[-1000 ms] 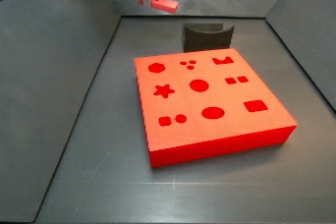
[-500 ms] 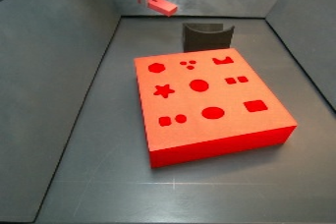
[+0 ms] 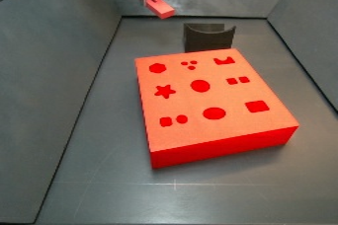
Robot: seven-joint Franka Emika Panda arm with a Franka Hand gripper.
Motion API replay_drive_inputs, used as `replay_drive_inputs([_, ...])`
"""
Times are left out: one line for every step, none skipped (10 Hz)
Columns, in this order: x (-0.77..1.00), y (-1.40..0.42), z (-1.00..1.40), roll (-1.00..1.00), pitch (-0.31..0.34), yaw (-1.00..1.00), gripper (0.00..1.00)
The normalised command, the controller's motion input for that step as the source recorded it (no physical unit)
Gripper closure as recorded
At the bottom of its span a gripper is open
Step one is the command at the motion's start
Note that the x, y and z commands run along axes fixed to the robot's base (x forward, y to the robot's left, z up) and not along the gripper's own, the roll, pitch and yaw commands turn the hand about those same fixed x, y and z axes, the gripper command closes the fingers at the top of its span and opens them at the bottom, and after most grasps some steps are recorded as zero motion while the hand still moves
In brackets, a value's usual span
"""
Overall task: Pick up the double-square object. Move up. Rotate the double-square object. Place the double-square object on the fixture. Regrasp the double-square object. Move to above the board. Insert the double-square object.
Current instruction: Rotate the double-square object.
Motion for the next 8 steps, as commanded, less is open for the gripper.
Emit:
replay_drive_inputs([0.02, 0.02, -0.04, -0.03, -0.02, -1.0, 1.0])
replay_drive_inputs([0.02, 0.02, -0.04, -0.03, -0.023, -1.0, 1.0])
replay_drive_inputs([0.02, 0.02, -0.04, -0.03, -0.025, -1.0, 1.0])
replay_drive_inputs([0.02, 0.02, -0.04, -0.04, -0.03, -1.0, 1.0])
replay_drive_inputs([0.02, 0.02, -0.04, -0.05, -0.035, -1.0, 1.0])
replay_drive_inputs([0.02, 0.02, -0.04, -0.05, -0.04, -1.0, 1.0])
replay_drive_inputs([0.02, 0.02, -0.04, -0.07, -0.052, -0.98, 1.0])
replay_drive_inputs([0.02, 0.02, -0.04, -0.07, -0.052, -0.72, 1.0])
